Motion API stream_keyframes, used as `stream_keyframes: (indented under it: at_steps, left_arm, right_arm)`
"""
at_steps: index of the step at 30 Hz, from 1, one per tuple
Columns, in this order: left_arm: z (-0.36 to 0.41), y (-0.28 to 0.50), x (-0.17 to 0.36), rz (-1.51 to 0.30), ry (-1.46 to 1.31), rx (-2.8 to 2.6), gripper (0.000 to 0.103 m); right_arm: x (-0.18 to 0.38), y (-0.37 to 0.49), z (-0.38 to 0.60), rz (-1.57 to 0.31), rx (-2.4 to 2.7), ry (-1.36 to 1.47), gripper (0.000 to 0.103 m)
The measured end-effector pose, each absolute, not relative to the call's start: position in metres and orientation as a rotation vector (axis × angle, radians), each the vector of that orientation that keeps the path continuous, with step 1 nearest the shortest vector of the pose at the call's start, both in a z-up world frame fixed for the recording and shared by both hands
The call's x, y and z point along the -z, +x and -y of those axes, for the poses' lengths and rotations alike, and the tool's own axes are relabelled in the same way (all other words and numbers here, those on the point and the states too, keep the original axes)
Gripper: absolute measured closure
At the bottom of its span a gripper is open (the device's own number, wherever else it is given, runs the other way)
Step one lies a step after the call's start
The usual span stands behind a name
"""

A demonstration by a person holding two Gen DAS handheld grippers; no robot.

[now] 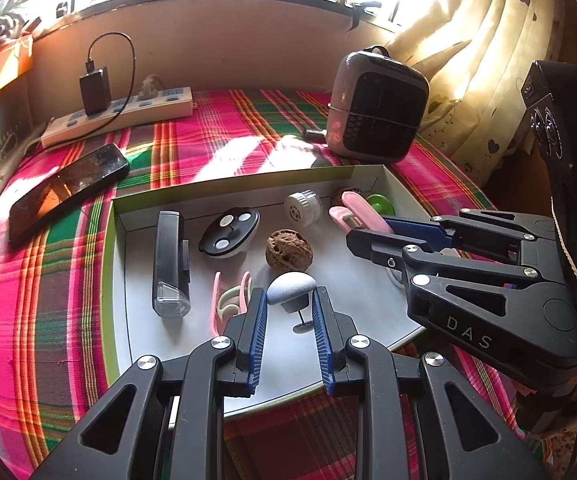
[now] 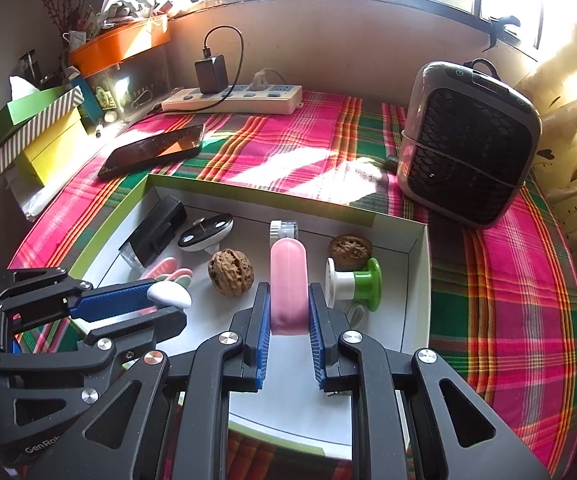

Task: Organize objects
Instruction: 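Carry the pink case and white mushroom object over the white box, then open both tools to release the case and mushroom object into the box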

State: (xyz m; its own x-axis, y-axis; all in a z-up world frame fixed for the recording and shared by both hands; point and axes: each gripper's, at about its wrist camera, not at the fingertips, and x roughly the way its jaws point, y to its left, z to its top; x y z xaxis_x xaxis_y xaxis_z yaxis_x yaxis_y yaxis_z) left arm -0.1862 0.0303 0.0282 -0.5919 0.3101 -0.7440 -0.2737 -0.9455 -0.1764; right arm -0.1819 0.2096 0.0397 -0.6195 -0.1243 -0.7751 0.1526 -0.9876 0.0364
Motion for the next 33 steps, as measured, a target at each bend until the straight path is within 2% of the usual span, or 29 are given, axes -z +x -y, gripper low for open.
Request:
stream_keyframes:
  at_steps: [33]
  left_arm:
    - [-0.033,-0.194,-0.015,0.058,-1.236,-2.53,0.082]
  right_arm:
    - [-0.02,-0.194,-0.21,-0.032,2.66,1.363,0.084]
